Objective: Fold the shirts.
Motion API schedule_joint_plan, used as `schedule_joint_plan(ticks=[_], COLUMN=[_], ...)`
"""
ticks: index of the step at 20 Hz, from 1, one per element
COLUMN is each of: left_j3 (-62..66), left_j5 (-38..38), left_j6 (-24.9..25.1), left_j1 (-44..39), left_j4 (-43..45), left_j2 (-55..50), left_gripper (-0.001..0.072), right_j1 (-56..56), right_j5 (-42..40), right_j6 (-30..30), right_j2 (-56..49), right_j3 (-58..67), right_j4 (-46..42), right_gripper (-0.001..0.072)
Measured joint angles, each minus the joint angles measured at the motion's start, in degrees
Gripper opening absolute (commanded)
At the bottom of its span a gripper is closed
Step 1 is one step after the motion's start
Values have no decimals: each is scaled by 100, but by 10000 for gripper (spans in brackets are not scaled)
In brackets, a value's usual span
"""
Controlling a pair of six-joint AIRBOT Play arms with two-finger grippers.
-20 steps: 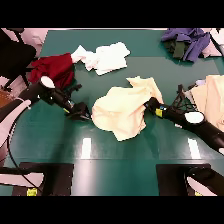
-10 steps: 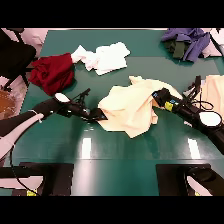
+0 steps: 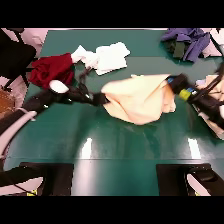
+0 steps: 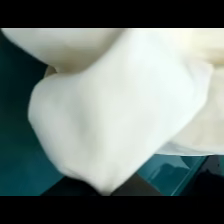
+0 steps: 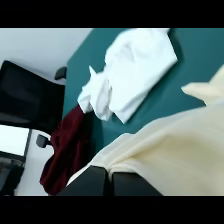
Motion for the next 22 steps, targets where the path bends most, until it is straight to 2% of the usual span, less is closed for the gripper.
schedule_joint_plan(ticks=[3, 6, 8, 12, 15, 18, 20, 22], left_j3=[728, 1381, 1698, 2273, 2815, 3029, 2785, 2192], left_j5=[-332, -1102, -1773, -3161, -3969, -4319, -4308, -4151], left_j6=[-782, -1182, -1333, -1637, -1810, -1893, -1912, -1895], left_j1=[367, 496, 538, 575, 581, 581, 581, 584], left_j4=[1414, 2398, 2776, 3217, 3458, 3589, 3510, 3224], left_j2=[831, 1464, 1832, 2524, 2844, 2927, 2844, 2629], left_gripper=[23, 24, 24, 23, 23, 23, 24, 24], right_j1=[-1064, -2135, -2544, -2645, -2498, -2437, -2363, -2157], right_j5=[1414, 3373, 4400, 5794, 6363, 6572, 6404, 5860], right_j6=[-98, -227, -249, 101, 540, 872, 962, 927], right_j2=[109, 188, 341, 909, 1322, 1333, 1115, 688], right_j3=[750, 1646, 2197, 3246, 3910, 3956, 3418, 2634], right_j4=[-328, -667, -896, -1694, -2286, -2597, -2710, -2813], right_gripper=[26, 26, 26, 26, 26, 26, 26, 26])
